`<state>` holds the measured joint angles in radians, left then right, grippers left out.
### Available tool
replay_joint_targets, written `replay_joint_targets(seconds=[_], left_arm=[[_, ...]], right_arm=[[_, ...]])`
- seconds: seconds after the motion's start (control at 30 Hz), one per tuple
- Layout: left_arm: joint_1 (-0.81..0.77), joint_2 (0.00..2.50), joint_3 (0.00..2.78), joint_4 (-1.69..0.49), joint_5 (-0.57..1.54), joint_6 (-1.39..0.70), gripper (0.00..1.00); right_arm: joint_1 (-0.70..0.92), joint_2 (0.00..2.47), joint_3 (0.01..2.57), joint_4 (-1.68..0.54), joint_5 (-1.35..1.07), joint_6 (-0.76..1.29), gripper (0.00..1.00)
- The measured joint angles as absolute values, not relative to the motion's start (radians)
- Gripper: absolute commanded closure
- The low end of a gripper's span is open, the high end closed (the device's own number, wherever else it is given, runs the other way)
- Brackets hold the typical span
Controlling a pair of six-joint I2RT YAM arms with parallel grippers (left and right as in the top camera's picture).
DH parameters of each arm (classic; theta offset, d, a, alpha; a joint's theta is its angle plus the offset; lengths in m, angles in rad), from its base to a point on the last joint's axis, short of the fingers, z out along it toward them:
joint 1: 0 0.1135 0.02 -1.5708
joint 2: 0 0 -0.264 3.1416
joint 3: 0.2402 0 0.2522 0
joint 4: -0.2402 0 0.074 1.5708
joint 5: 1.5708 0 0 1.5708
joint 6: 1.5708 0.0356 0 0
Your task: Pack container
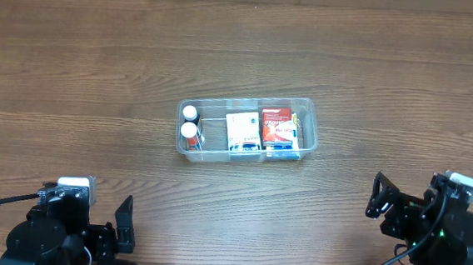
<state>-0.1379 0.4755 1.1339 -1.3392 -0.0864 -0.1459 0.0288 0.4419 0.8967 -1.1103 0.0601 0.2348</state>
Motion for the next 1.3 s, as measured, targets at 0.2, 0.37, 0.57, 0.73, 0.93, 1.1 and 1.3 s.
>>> replay_joint_targets(seconds=[0.2,0.37,0.57,0.73,0.93,1.1,1.3], left_arm=[[-0.138,0.476,1.133,-1.339,-0.086,-0.146,0.00],[-0.138,0.476,1.132,-1.340,-0.086,-0.146,0.00],[-0.138,0.476,1.132,-1.340,-0.086,-0.146,0.00],[-0.138,0.476,1.132,-1.339,-0.086,-0.146,0.00],[-0.138,0.476,1.132,-1.340,-0.086,-0.146,0.00],[-0.138,0.476,1.132,-1.340,-0.086,-0.146,0.00],[-0.138,0.476,1.132,-1.340,-0.086,-0.146,0.00]], right_arm=[[0.073,0.115,0.497,-0.758,0.025,0.175,0.00],[0.073,0.015,0.210,-0.292,-0.044,0.063,0.00],[0.073,0.012,0.018,0.012,-0.056,-0.078,0.00],[0.073,0.012,0.018,-0.081,-0.056,-0.120,0.00],[0.073,0.012,0.019,-0.083,-0.056,-0.128,0.00],[0.073,0.012,0.019,-0.082,-0.056,-0.128,0.00],[0.073,0.012,0.019,-0.083,-0.056,-0.128,0.00]])
